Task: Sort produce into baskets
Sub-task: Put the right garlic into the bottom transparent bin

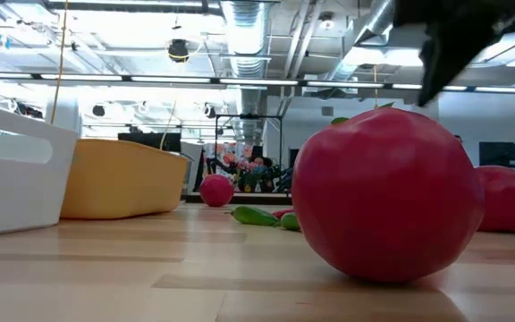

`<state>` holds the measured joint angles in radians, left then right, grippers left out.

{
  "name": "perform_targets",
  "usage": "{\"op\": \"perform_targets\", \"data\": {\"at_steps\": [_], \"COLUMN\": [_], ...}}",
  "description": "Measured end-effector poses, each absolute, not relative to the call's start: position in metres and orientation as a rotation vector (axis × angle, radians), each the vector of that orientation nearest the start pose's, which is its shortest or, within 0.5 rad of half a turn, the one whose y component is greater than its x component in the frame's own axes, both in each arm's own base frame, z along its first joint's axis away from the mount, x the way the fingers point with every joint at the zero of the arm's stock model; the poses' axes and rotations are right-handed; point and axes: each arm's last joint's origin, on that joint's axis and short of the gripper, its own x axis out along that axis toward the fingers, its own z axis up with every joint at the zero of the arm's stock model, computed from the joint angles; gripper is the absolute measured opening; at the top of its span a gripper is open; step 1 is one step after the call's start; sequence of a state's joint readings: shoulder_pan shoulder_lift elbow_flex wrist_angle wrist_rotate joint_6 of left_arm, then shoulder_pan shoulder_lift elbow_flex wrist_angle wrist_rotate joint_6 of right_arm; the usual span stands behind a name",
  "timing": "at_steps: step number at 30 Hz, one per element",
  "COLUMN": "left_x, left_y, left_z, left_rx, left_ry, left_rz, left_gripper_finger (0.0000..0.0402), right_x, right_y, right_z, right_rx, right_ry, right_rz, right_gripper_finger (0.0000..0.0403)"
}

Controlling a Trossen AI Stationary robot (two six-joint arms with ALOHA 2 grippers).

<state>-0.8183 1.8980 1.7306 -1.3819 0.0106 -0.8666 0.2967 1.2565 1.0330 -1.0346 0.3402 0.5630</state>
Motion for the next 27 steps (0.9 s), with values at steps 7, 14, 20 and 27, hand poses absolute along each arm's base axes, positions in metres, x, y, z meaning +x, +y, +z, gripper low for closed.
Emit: {"op": "perform_targets", "data": {"at_steps": [7, 14, 20, 27], "left_x": [0.251, 0.254, 0.256, 0.256], "left_y": [-0.256, -0.251, -0.249, -0.248], "left_z": [0.275, 0.275, 0.275, 0.275], "left_rx": [-0.049, -0.032, -0.025, -0.031], "left_ry": [1.566, 1.555, 1.557, 1.556], "left_rz": [0.017, 0.043, 0.036, 0.042], "left_gripper_finger": [0.0238, 0.0238, 0.0238, 0.0238], "right_x": [0.198, 0.185, 0.181, 0.180], "right_y": [0.057, 0.064, 0.069, 0.073], "right_z": [0.244, 0.217, 0.210, 0.210], "right_rx": [0.152, 0.093, 0.083, 0.061], "right_ry": [1.315, 1.441, 1.462, 1.460], "right_rz": [-0.272, -0.219, -0.185, -0.159], "right_gripper_finger": [0.0276, 0.0276, 0.0276, 0.0276]}}
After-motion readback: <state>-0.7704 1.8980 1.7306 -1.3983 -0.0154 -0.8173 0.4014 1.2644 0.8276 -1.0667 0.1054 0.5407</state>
